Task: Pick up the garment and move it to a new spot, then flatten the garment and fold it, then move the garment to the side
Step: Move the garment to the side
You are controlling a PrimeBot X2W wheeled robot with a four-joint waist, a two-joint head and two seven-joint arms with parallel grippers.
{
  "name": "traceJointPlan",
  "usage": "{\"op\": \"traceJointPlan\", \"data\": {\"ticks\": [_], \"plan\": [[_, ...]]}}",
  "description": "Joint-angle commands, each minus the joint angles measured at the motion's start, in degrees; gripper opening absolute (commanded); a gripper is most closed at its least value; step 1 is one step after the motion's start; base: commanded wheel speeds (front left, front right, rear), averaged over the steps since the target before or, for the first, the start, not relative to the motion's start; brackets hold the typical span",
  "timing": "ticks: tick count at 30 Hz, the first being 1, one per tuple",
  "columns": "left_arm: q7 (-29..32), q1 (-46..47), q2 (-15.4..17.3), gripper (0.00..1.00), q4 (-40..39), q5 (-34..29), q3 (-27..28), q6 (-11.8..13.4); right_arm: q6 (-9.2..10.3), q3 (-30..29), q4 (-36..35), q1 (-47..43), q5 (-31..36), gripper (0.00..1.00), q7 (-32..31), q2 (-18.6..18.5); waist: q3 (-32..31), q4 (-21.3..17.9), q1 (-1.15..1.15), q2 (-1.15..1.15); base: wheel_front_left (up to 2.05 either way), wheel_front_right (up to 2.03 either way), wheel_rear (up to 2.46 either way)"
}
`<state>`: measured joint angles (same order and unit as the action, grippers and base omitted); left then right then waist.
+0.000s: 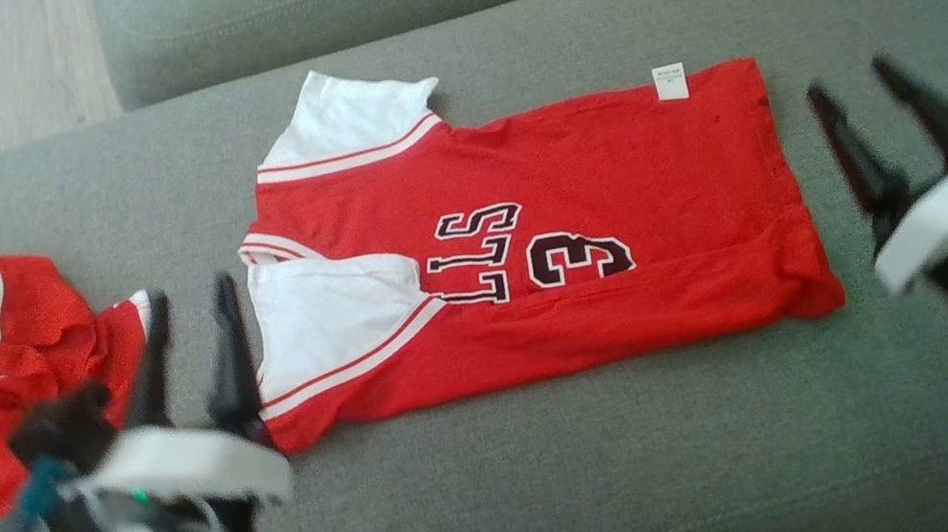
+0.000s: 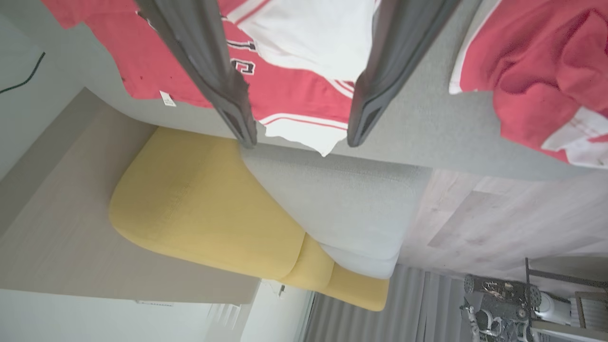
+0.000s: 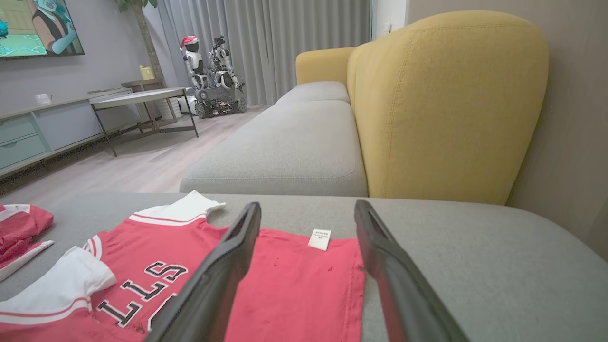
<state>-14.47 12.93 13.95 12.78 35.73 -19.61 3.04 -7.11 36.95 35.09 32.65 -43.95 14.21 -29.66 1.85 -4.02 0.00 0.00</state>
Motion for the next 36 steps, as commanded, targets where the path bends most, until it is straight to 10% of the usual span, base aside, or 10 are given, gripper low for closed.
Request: {"op": "traceJointPlan", "data": {"ticks": [1, 14, 25, 36], "plan": [[-0.5, -0.2, -0.6, 1.00, -1.6, -1.2, 2.7, -0.5, -0.37, -4.0, -3.1, -4.5, 4.4, 1.00, 0.8, 1.8, -0.6, -0.3, 0.00, 0.00, 0.00, 0.00, 0.00], [-0.5, -2.0, -2.8, 1.00, 9.5, -8.5, 2.3, 0.5, -0.37, -20.7, -16.1, -19.5, 21.3, 1.00, 0.2, 13.1, 1.2, -2.9, 0.00, 0.00, 0.00, 0.00, 0.00], [2.3, 2.8, -2.5, 1.00, 22.4, -9.8, 2.0, 4.0, -0.37, -23.7, -22.9, -21.4, 24.2, 1.00, -3.1, 15.3, 3.6, -5.1, 0.00, 0.00, 0.00, 0.00, 0.00], [6.2, 7.3, -2.4, 1.00, 29.9, -10.6, -0.9, 1.8, -0.37, -25.7, -25.1, -22.7, 24.6, 1.00, -4.6, 15.8, 4.9, -5.1, 0.00, 0.00, 0.00, 0.00, 0.00]]}}
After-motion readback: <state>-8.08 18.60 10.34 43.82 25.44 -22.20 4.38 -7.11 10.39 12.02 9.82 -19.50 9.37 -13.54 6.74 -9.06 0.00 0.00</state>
